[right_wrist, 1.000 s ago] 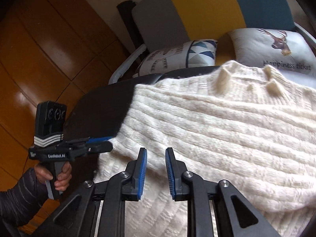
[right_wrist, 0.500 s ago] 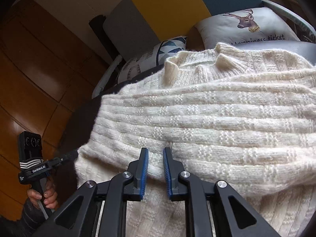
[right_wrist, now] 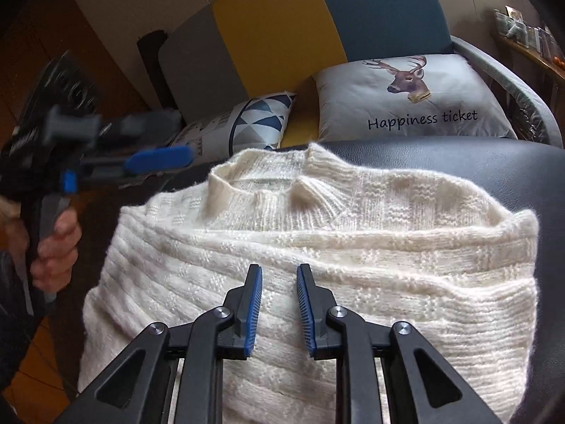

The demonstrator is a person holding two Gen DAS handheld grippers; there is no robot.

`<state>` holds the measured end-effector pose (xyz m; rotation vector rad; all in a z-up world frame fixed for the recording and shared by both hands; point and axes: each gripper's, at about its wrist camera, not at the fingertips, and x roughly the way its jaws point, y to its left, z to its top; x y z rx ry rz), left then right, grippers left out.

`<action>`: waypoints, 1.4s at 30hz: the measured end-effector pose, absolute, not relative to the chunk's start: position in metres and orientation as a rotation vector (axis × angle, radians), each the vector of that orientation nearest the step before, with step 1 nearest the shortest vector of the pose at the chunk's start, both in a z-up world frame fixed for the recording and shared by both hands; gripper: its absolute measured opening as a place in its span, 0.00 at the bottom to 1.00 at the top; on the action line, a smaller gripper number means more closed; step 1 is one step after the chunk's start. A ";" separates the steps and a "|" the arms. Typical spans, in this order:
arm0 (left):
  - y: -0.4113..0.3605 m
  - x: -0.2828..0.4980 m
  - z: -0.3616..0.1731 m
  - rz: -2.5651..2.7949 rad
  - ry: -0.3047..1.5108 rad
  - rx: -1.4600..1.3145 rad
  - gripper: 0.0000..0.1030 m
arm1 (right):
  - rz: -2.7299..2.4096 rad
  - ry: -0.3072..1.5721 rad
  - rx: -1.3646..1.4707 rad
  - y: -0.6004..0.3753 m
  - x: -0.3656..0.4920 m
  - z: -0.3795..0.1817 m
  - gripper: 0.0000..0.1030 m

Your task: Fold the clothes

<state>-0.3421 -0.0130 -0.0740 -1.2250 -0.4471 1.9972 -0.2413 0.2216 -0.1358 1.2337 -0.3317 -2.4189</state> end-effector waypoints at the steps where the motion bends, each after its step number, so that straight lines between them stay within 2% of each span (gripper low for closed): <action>1: 0.002 -0.355 -0.080 1.975 -0.432 -1.250 0.54 | -2.421 -0.331 1.213 0.222 -0.239 -0.139 0.20; 8: 0.054 -0.407 -0.129 1.888 -0.337 -1.449 0.57 | -2.365 -0.489 1.125 0.242 -0.230 -0.147 0.21; 11: 0.057 -0.414 -0.139 1.891 -0.350 -1.461 0.62 | -2.354 -0.511 1.112 0.244 -0.228 -0.147 0.21; 16: 0.071 -0.420 -0.146 1.824 -0.370 -1.422 0.60 | -2.335 -0.555 1.097 0.248 -0.228 -0.149 0.21; 17: 0.077 -0.420 -0.146 1.812 -0.358 -1.411 0.55 | -2.332 -0.562 1.095 0.249 -0.228 -0.149 0.21; 18: 0.083 -0.420 -0.145 1.800 -0.344 -1.401 0.34 | -2.330 -0.570 1.092 0.249 -0.228 -0.150 0.21; 20: 0.091 -0.418 -0.141 1.831 -0.310 -1.350 0.04 | -2.324 -0.582 1.089 0.251 -0.228 -0.151 0.21; 22: 0.095 -0.420 -0.137 1.883 -0.300 -1.297 0.03 | -2.321 -0.589 1.088 0.251 -0.228 -0.151 0.21; 27: 0.096 -0.430 -0.158 1.959 -0.252 -1.363 0.04 | -2.318 -0.592 1.090 0.249 -0.227 -0.156 0.21; 30: 0.089 -0.429 -0.152 1.975 -0.282 -1.376 0.04 | -2.315 -0.601 1.088 0.249 -0.227 -0.159 0.21; 31: 0.085 -0.427 -0.148 1.993 -0.283 -1.377 0.07 | -2.314 -0.604 1.086 0.249 -0.227 -0.161 0.21; 32: 0.081 -0.424 -0.144 2.013 -0.284 -1.377 0.15 | -2.316 -0.602 1.087 0.249 -0.227 -0.160 0.21; 33: 0.073 -0.420 -0.140 2.029 -0.323 -1.374 0.27 | -2.320 -0.599 1.088 0.249 -0.226 -0.160 0.20; 35: 0.052 -0.409 -0.129 2.063 -0.406 -1.349 0.39 | -2.327 -0.580 1.081 0.248 -0.225 -0.153 0.21; 36: 0.042 -0.398 -0.123 2.086 -0.411 -1.322 0.41 | -2.303 -0.603 1.056 0.249 -0.226 -0.147 0.23; 42: -0.008 -0.332 -0.116 2.237 -0.330 -1.247 0.42 | -2.122 -0.753 1.018 0.233 -0.284 -0.113 0.24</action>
